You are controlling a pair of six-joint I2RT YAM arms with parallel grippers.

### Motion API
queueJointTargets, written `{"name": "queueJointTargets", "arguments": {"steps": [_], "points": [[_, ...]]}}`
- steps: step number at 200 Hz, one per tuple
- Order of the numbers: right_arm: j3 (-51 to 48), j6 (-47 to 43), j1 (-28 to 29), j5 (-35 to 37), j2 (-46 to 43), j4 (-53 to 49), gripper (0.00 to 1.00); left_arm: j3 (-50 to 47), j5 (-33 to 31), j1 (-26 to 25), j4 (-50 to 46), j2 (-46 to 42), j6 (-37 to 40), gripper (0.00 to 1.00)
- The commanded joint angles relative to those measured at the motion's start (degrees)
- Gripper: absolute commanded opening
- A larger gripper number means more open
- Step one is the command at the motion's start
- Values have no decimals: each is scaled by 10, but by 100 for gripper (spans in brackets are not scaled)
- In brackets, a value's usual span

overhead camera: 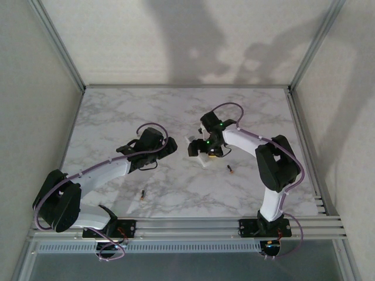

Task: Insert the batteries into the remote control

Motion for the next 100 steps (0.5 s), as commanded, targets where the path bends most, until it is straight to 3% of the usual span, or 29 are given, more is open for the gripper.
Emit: {"name": "queueJointTargets", "arguments": {"steps": [1,57,100], "points": [[32,-16,13,93,-8,-42,83,-10,-3,4,0,-18,5,100],[99,-100,33,148,48,-65,59,-14,-9,3,-7,-29,3,100],[127,-127,34,142,80,-77,58,-15,-12,3,-8,-31,4,99]]}}
